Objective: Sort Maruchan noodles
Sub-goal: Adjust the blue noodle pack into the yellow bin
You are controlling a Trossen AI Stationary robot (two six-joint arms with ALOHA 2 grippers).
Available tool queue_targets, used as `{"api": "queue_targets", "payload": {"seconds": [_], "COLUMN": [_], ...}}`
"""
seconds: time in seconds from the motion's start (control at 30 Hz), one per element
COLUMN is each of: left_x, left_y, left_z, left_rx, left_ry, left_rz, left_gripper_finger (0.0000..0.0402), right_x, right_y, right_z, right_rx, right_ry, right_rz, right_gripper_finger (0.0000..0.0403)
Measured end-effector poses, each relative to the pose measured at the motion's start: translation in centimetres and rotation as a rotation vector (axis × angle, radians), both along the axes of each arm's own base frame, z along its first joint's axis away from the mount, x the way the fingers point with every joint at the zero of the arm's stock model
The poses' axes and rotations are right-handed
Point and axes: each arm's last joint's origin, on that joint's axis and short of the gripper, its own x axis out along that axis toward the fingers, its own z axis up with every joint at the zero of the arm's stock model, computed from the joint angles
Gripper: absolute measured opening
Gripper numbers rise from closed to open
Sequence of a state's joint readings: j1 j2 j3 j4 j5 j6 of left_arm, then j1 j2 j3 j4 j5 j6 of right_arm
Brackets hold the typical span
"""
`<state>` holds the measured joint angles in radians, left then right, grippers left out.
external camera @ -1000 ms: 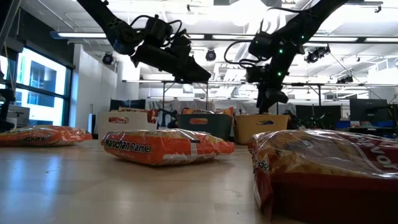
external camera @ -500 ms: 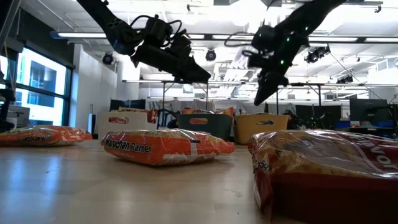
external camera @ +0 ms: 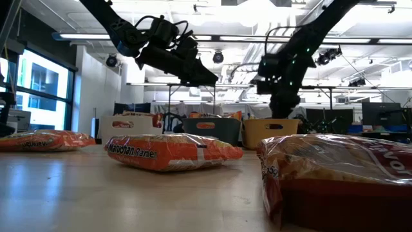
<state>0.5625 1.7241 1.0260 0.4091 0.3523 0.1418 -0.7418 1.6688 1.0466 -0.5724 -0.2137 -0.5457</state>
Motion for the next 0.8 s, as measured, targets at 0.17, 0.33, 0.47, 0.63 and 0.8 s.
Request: {"api": "queue_targets", "payload": {"seconds": [0.17, 0.33, 0.47, 0.63, 0.8], "left_x": [0.0, 0.0, 0.0, -0.1, -0.1], "left_y": [0.0, 0.0, 0.0, 0.0, 0.0], "left_z": [0.0, 0.0, -0.1, -0.2, -0.2], "left_rx": [0.000, -0.001, 0.000, -0.004, -0.004], "left_ry": [0.001, 0.003, 0.015, 0.021, 0.022], "left_rz": [0.000, 0.000, -0.002, -0.003, -0.003], "left_gripper_finger": [0.0140, 0.0140, 0.0140, 0.0140, 0.0140], "right_x": [0.5, 1.1, 1.2, 1.2, 1.2], "right_y": [-0.6, -1.3, -1.6, -1.7, -1.9], "right_z": [-1.8, -2.4, -2.9, -3.3, -3.3], "right_rx": [0.029, 0.014, -0.016, -0.021, -0.065], "right_ry": [0.086, 0.126, 0.162, 0.186, 0.203], "right_rz": [-0.025, -0.058, -0.087, -0.098, -0.136], "right_gripper_finger": [0.0001, 0.0000, 0.0000, 0.0000, 0.0000]}}
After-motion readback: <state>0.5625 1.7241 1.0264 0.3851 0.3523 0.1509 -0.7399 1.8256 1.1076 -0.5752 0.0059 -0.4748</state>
